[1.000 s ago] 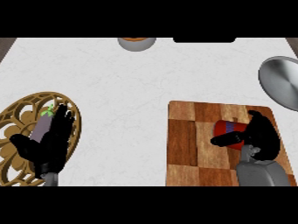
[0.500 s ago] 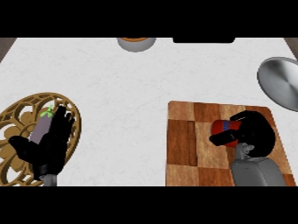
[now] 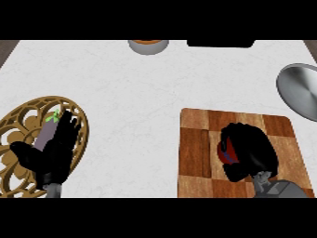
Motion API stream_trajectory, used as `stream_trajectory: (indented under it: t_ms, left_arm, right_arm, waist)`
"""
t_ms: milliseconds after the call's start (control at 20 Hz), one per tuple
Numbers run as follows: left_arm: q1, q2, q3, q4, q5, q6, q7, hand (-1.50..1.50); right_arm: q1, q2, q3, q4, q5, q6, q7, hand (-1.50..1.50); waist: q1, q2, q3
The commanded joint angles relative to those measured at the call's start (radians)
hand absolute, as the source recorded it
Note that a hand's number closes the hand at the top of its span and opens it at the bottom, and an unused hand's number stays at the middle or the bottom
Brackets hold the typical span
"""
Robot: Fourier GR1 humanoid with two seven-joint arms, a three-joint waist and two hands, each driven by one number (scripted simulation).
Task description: Pick the can from the cutting board and place it in the pan
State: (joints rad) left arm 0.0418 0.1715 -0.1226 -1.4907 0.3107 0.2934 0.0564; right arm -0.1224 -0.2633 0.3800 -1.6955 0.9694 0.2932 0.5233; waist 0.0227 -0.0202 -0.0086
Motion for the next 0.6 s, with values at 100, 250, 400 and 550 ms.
stream_trajectory:
  t_ms: [100,250,400,550]
  left_arm:
    - [0.057,0.013,0.021,0.044,0.022,-0.007,0.034,0.00]
    - [0.091,-0.009,-0.005,0.030,0.006,-0.011,0.000,0.00]
    - [0.095,-0.045,-0.029,0.010,-0.018,0.033,0.008,0.00]
    - [0.107,-0.035,-0.013,0.027,-0.005,0.013,0.001,0.00]
  right_arm:
    - [0.150,-0.252,0.077,-0.118,-0.049,-0.068,-0.443,1.50]
    - [0.217,-0.357,-0.039,-0.252,-0.072,-0.188,-0.565,1.50]
    - [0.244,-0.338,-0.162,-0.346,-0.131,-0.267,-0.567,1.50]
    - [0.290,-0.345,-0.301,-0.413,-0.222,-0.300,-0.577,1.50]
  waist:
    - [-0.043,0.016,0.011]
    - [-0.058,0.012,0.010]
    - [-0.060,0.012,0.010]
    - [-0.060,0.014,0.009]
